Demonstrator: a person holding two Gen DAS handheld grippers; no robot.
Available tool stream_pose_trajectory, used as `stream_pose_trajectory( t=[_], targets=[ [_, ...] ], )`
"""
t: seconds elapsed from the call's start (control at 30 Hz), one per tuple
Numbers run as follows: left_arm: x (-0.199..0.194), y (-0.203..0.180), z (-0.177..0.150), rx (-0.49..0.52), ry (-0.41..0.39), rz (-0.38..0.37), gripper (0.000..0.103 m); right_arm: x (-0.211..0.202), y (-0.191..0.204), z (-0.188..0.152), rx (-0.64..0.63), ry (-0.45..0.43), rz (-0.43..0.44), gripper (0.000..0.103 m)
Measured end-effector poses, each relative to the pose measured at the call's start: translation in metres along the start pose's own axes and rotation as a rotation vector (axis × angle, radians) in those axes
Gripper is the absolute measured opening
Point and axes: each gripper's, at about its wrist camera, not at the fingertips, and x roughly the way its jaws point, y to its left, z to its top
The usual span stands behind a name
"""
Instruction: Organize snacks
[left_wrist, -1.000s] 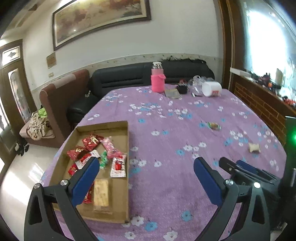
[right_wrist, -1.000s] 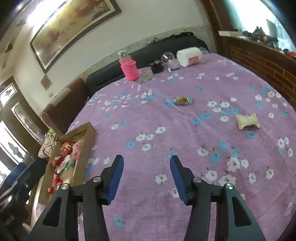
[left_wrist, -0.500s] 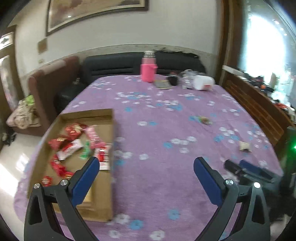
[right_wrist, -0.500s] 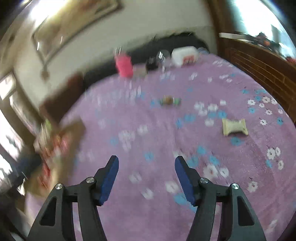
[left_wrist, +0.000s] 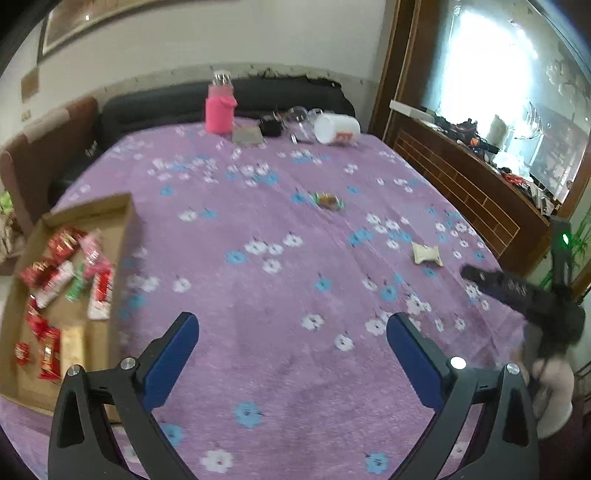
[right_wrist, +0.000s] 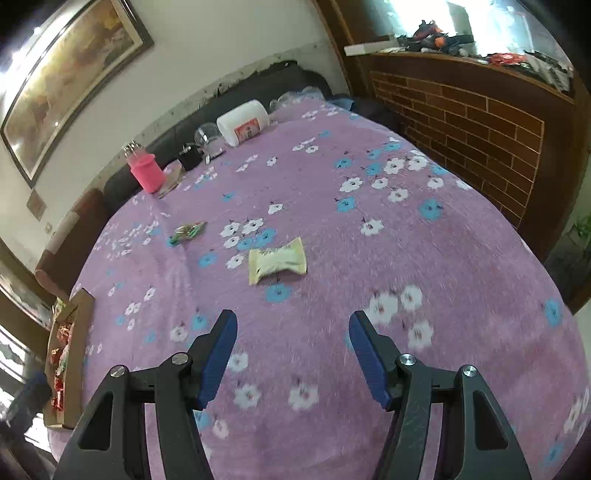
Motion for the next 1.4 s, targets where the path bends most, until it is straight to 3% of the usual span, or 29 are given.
stream_pose_trajectory(
  t=[0.13,0.2,0.3,0.33,0.4,0.43,0.7,0.77,1.0,1.07,1.17,1.3,1.4],
  targets=[
    [0.007,0.001,0.004,0.005,0.003,0.039,0.102,0.022,0.002,0.021,0.047,0.044,0.069,0.067],
    [0.009,0.005,0.008,-0.005,0.000,0.057,0.102,0.032,0.017,0.032,0.035,0.034,0.099,0.067],
    [0.014,0.013,0.012,-0.029,0.009,0.074,0.102,0.055,0.052,0.054,-0.015,0.049,0.210,0.065],
    [0.014,0.016,0.013,-0.040,0.010,0.073,0.102,0.065,0.062,0.060,-0.033,0.059,0.238,0.060],
    [0.014,0.021,0.013,-0.053,0.011,0.069,0.102,0.091,0.085,0.074,-0.079,0.094,0.246,0.030],
    [0.013,0.023,0.013,-0.055,0.011,0.068,0.102,0.106,0.095,0.082,-0.094,0.111,0.228,0.029],
    [0.006,0.048,0.011,-0.064,0.001,0.078,0.102,0.189,0.139,0.112,-0.173,0.201,0.223,0.029],
    [0.008,0.054,0.012,-0.077,0.006,0.077,0.102,0.198,0.143,0.113,-0.178,0.209,0.218,0.034],
    [0.011,0.065,0.010,-0.120,0.013,0.055,0.102,0.199,0.167,0.101,-0.270,0.224,0.179,0.036],
    [0.010,0.068,0.010,-0.128,0.016,0.048,0.102,0.196,0.175,0.094,-0.300,0.238,0.173,0.032],
    [0.005,0.074,0.009,-0.146,0.003,0.054,0.102,0.185,0.186,0.077,-0.330,0.296,0.250,0.026],
    [0.002,0.080,0.007,-0.160,0.002,0.055,0.102,0.167,0.208,0.031,-0.416,0.467,0.424,0.026],
    [0.000,0.081,0.005,-0.163,0.002,0.046,0.102,0.124,0.192,0.025,-0.387,0.409,0.490,0.026]
  ],
)
